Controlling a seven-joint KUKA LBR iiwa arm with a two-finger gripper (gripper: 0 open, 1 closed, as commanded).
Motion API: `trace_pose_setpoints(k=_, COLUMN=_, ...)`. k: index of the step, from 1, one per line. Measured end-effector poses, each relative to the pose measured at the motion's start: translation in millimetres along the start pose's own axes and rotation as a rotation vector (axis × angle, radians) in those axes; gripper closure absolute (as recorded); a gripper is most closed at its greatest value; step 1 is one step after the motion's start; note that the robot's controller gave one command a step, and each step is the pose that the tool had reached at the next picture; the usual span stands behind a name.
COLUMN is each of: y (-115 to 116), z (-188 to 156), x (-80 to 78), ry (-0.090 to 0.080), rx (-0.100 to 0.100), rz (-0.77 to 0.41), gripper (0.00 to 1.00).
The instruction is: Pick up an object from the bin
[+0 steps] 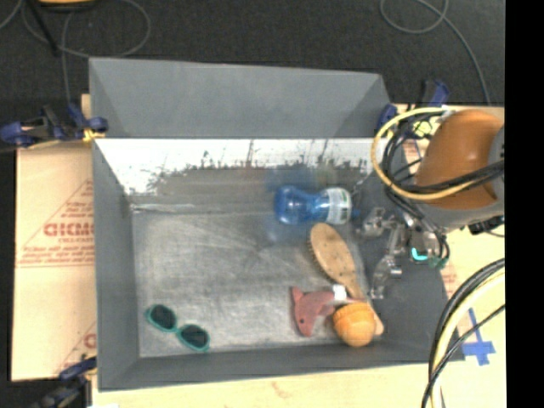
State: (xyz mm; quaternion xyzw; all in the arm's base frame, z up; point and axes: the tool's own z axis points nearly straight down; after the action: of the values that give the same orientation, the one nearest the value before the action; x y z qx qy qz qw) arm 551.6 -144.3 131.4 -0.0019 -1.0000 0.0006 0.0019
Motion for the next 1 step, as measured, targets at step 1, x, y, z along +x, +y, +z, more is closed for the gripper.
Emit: trace_pose_setpoints(k=1, y=0.3, z=-4.1, x=-2.2, ry=-0.008, rx=0.002, rz=-0.004, gripper=0.0)
